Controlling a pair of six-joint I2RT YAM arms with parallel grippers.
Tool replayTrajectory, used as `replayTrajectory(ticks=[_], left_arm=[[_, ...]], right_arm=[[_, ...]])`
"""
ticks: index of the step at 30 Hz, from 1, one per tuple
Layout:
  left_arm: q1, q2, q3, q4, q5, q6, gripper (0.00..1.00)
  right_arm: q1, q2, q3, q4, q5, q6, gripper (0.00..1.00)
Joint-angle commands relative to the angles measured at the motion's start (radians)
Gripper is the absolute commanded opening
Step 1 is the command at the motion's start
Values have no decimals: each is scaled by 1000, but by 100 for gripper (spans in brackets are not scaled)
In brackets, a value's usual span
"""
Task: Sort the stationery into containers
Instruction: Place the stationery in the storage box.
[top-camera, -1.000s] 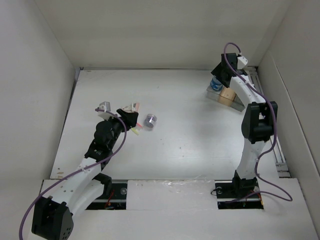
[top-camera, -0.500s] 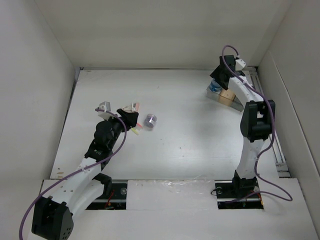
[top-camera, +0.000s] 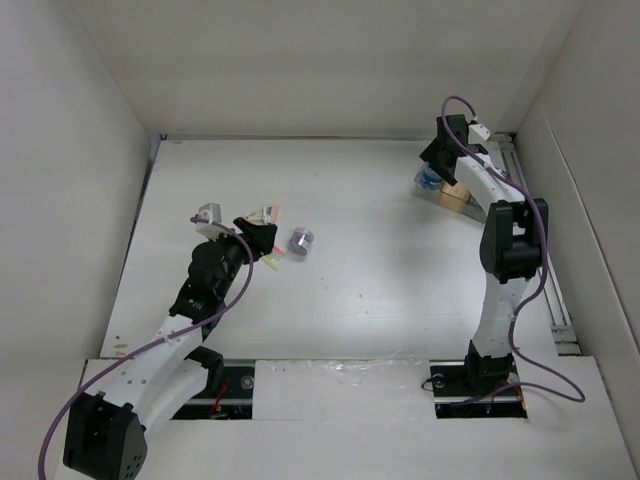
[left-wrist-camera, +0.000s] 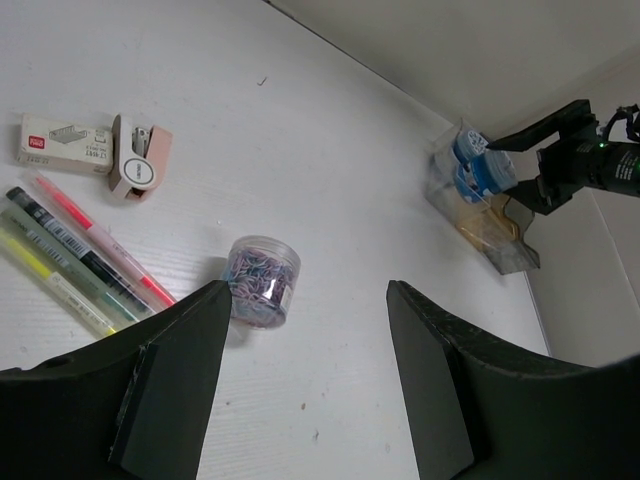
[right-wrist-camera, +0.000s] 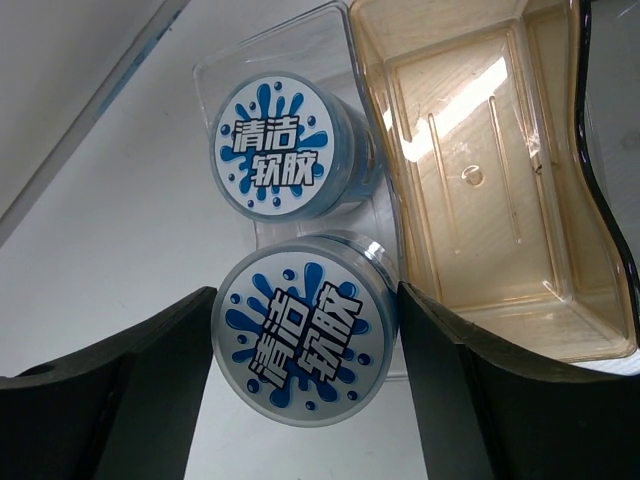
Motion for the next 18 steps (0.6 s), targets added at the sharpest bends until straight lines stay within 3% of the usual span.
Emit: replayTrajectory(ticks=[1,5,11,14,15,16,18], left_arm=[[1,4,43,33,-9,14,60],[1,22,52,33,-9,14,60],[1,31,52,24,-18,14,60],[1,31,52,24,-27,14,60],[1,40,61,24,-27,14,60],[1,40,61,24,-27,14,60],[1,77,73,15,-27,25,60]], right_arm=[[8,-34,34,11,58,8,78],[29,-72,34,11,58,8,94],[93,-143,34,2,58,8,96],[167,-200,-25,49,12,-1,76],[211,-221,-42,63,-49,-1,54],[212,-221,-62,78,-50,-1,40],[282,-234,-123,144,-212,-1,21]])
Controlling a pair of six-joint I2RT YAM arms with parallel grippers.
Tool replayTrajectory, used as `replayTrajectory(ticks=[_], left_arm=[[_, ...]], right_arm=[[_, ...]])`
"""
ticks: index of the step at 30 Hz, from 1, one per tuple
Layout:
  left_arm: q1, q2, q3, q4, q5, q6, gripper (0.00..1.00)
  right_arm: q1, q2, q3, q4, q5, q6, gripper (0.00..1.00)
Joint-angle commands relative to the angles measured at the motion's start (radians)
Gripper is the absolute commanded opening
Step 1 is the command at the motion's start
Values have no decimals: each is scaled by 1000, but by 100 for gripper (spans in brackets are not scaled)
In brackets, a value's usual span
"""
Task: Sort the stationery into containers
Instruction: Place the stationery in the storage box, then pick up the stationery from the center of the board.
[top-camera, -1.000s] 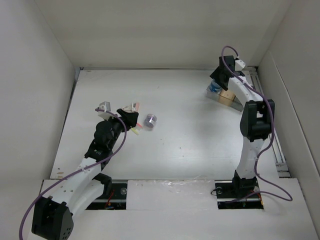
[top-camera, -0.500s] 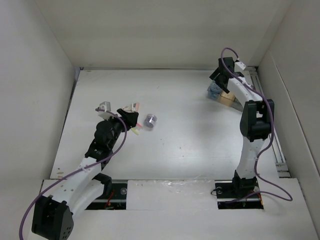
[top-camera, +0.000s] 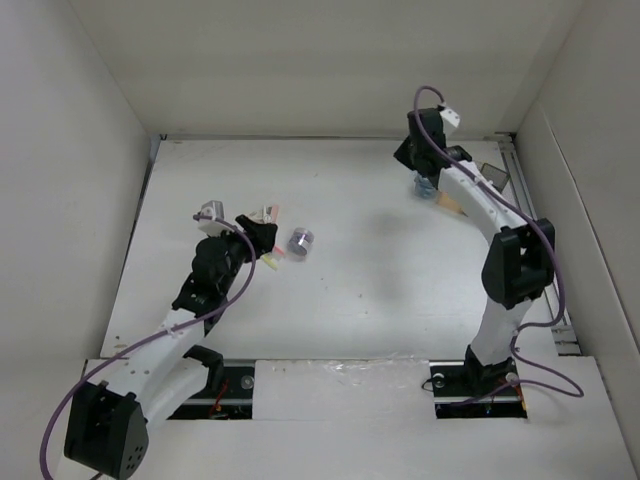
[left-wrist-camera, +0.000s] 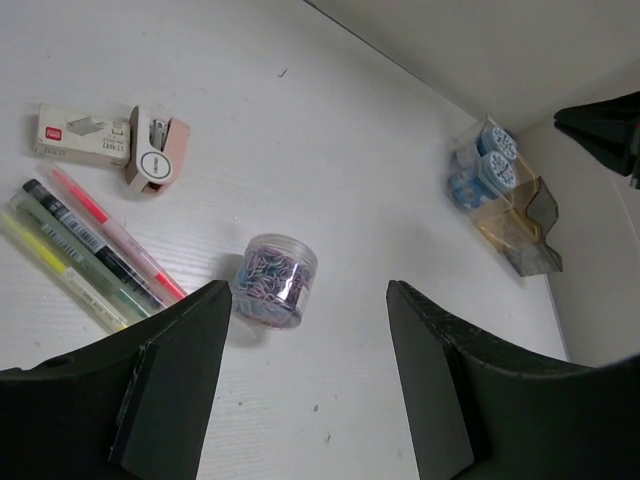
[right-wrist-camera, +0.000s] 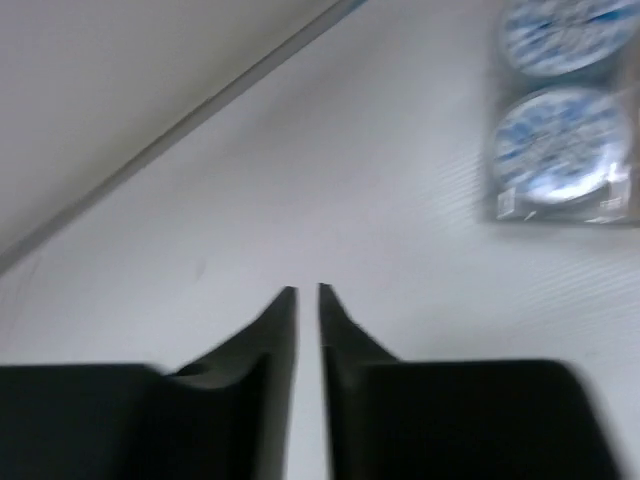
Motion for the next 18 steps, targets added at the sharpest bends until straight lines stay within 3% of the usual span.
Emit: replayTrajectory(ticks=[1,4,6,7,8,12,16,18], left_arm=[[1,48,76,11,-18,21,60],[1,179,130,-50,-41,64,60],[-10,312,191,-77,-30,83,62],[-21,350,206,-87,-30,99,62],[-39,382,237,-87,-30,110,63],[-176,508,326,-139,-175,179,67],[-203,556,349,-140,-188,210,68],[-203,569,349,-140,-200,224,68]], right_arm=[[114,-38,-78,119,-213,0,13],[206,8,-100,144,-252,14,12],[235,20,-112,144,-269,30,17],[255,20,-132,158,-280,39,23],[255,9,-146,172,-280,49,37],[277,-58,-244,219,-304,60,65],[277,-121,-330,241,-304,80,83],[268,-135,-368,251,-304,89,87]])
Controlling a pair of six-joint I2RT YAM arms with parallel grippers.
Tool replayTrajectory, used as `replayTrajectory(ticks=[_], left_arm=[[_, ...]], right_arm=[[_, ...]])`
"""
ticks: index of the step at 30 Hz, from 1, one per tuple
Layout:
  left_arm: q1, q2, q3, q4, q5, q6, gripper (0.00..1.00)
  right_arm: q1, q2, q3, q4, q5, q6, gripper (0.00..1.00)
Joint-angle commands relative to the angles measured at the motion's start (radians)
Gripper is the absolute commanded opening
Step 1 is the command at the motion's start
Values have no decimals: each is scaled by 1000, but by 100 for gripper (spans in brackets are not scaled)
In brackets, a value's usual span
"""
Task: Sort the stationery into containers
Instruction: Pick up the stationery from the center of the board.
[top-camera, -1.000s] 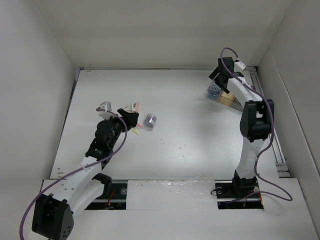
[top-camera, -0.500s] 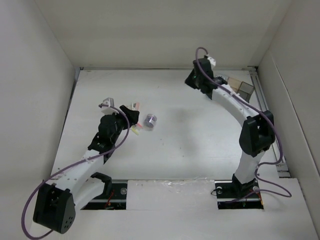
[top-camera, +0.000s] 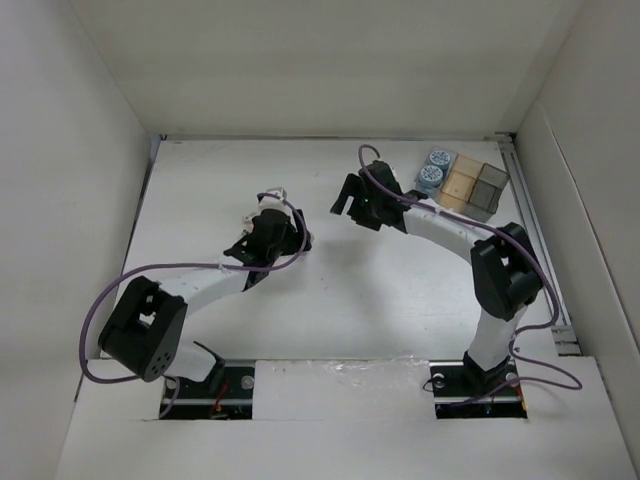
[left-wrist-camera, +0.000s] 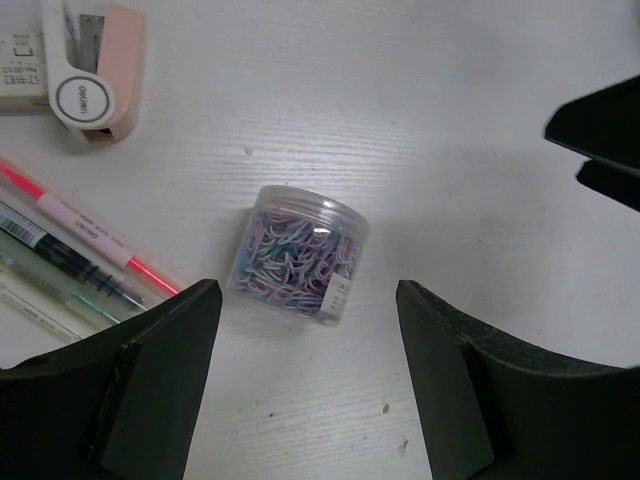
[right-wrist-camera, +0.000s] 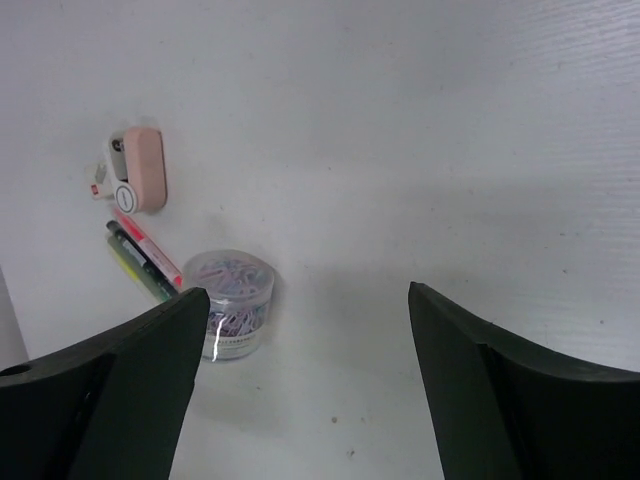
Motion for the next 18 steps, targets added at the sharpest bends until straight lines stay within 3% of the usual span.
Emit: replayTrajectory(ticks=[1,8,18], left_arm=[[8,12,52,-4,-59,63,68],[8,70,71,-16,-108,74,68],[8,120,104,-15,-11,105,67]], right_arm=[[-18,-95,-32,101,-10,25,88],[-59,-127,-78,123,-73,34,89],[-70,-137,-98,145,-102,25,92]])
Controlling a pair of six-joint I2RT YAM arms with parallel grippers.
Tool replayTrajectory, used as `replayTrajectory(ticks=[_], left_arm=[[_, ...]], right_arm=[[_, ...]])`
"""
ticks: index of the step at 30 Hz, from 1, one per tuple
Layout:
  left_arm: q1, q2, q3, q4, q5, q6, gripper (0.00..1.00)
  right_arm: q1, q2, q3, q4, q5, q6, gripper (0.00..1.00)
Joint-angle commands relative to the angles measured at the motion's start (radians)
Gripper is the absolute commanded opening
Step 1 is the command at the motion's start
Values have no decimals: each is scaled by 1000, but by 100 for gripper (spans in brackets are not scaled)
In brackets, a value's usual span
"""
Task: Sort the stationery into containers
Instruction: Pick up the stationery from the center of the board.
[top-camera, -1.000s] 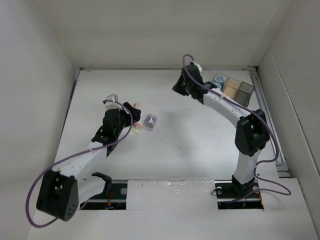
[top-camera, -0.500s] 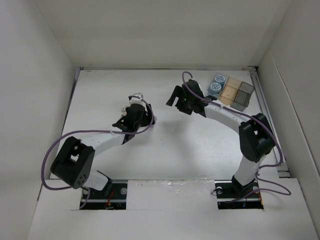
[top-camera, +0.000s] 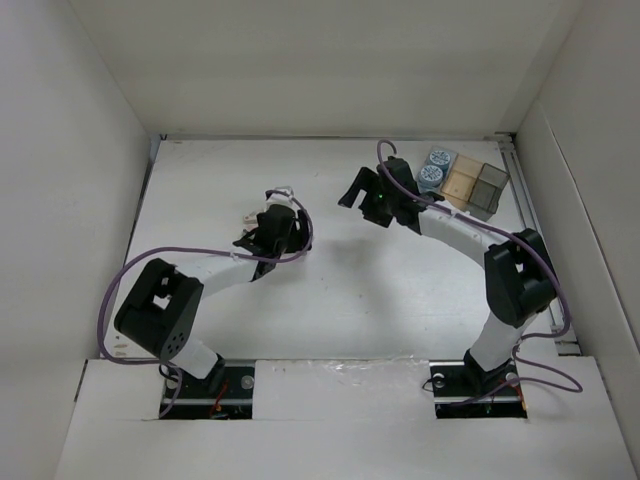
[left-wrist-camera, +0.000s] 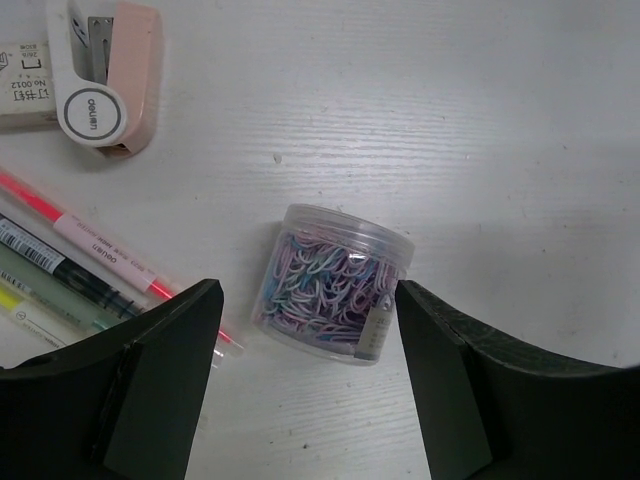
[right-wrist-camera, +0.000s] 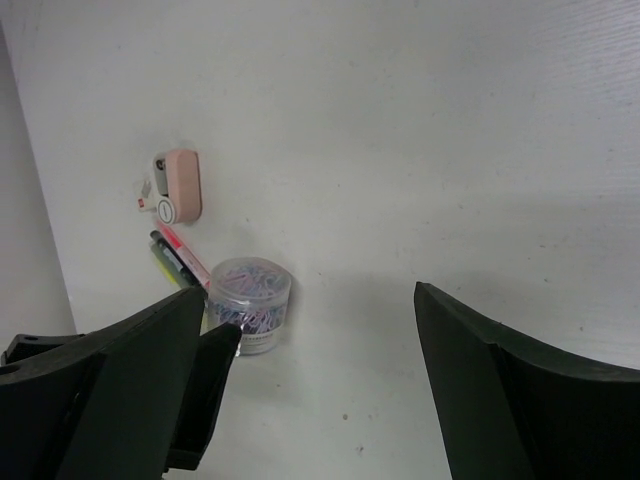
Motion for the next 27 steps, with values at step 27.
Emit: replayTrajectory(ticks=[27], left_arm=[[2,-10,13,72,146,21,36]], right_arm=[[-17,-110,-61,103,-136,18,100]])
